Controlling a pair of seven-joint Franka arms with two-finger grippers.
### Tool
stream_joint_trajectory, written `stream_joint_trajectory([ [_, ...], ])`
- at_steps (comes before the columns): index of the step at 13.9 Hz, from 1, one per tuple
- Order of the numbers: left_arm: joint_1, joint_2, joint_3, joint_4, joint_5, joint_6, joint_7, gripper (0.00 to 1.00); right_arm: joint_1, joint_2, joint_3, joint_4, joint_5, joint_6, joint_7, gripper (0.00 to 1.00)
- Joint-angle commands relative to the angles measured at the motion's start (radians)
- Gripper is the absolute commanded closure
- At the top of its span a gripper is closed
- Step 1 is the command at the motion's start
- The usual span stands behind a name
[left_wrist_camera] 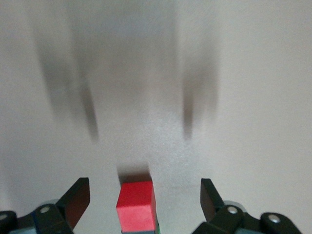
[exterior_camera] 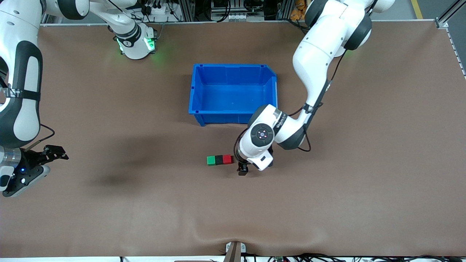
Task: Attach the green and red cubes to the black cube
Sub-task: 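Open the left gripper and lift it away from the cubes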
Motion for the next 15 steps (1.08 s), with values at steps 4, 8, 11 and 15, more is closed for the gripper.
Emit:
stream_joint_trajectory([
  [4, 0.005, -0.152, 0.065, -0.026, 0.060, -0.240, 0.231, 0.00, 0.001, -0.110, 0.014, -0.042, -0.002, -0.054, 0.138, 0.00],
  [8, 0.040, -0.250, 0.068, -0.026, 0.134, -0.411, 0.459, 0.00, 0.050, -0.273, 0.014, -0.183, -0.026, -0.059, 0.272, 0.00],
  [11, 0.072, -0.335, 0.068, -0.036, 0.134, -0.468, 0.598, 0.00, 0.076, -0.381, 0.017, -0.248, -0.057, -0.088, 0.389, 0.00],
  [15, 0.149, -0.435, 0.066, -0.046, 0.135, -0.600, 0.800, 0.00, 0.029, -0.527, 0.117, -0.329, -0.127, -0.128, 0.576, 0.00],
])
